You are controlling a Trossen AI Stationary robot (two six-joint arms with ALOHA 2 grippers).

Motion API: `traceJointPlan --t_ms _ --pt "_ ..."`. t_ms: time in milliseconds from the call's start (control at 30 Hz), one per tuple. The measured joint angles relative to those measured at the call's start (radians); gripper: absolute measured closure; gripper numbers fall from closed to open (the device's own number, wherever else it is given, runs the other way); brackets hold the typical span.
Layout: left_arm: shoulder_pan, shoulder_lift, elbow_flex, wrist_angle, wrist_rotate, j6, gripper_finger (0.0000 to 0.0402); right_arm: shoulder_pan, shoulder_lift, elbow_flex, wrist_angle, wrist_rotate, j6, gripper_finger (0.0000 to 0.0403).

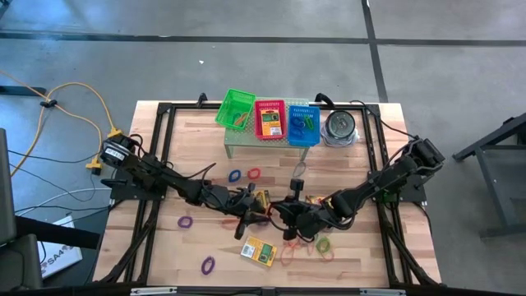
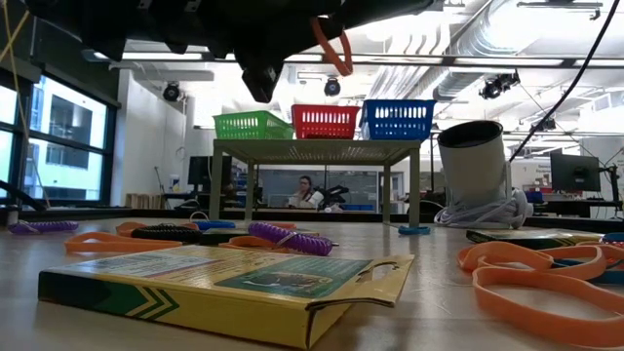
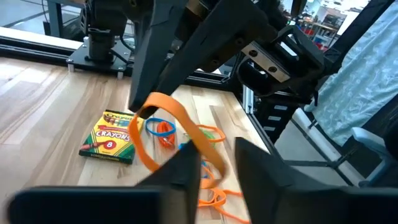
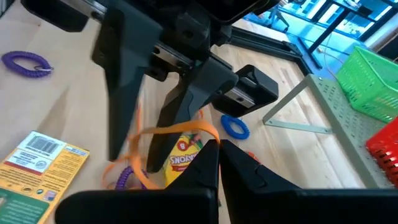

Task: Pick & Place Office Desk Supplies
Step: Put the orange rubber band into the green bin on the shelf

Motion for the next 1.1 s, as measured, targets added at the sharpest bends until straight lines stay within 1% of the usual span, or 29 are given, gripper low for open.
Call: traceJointPlan --t_ms 100,133,200,300,400,600,700,800,867,933,1000,1100 --pt "0.0 0.0 0.0 -0.001 0.0 -0.002 0.0383 0.0 0.0 0.0 0.001 -0.045 0.017 0.04" --pt "0.0 0.0 0.0 -0.001 0.0 -0.003 0.0392 0.0 0.0 0.0 0.001 -0.056 0.021 0.0399" --pt "-0.004 0.0 0.0 -0.005 0.0 -0.002 0.0397 0.0 0.0 0.0 0.001 -0.07 0.024 0.0393" --pt "-0.006 0.0 0.0 -0.005 0.0 -0.002 0.04 0.003 0.0 0.0 0.002 -0.101 0.026 0.037" --pt "-0.006 0.0 0.0 -0.011 0.001 -0.002 0.0401 0.003 0.0 0.0 0.005 -0.127 0.058 0.033" --pt "-0.006 -0.001 0.0 -0.029 0.003 -0.023 0.0401 0.008 0.0 0.0 -0.001 -0.141 0.107 0.0218" --pt "-0.006 -0.019 0.0 -0.079 0.001 -0.073 0.0401 0.036 0.0 0.0 -0.022 -0.144 0.149 0.0175" --pt "-0.005 -0.068 0.0 -0.16 -0.006 -0.098 0.0401 0.07 -0.001 0.0 -0.094 -0.185 0.185 0.0154" --pt "-0.006 -0.117 0.009 -0.23 -0.046 -0.099 0.0401 0.093 -0.001 0.0 -0.146 -0.192 0.251 0.0147" --pt "-0.009 -0.177 0.032 -0.337 -0.09 -0.089 0.0401 0.115 -0.001 0.0 -0.188 -0.181 0.329 0.0144" --pt "-0.007 -0.235 0.077 -0.484 -0.135 -0.082 0.0401 0.138 -0.001 0.0 -0.233 -0.163 0.39 0.0143" --pt "0.014 -0.307 0.188 -0.789 -0.24 -0.084 0.0401 0.163 -0.001 -0.003 -0.247 -0.138 0.417 0.0143"
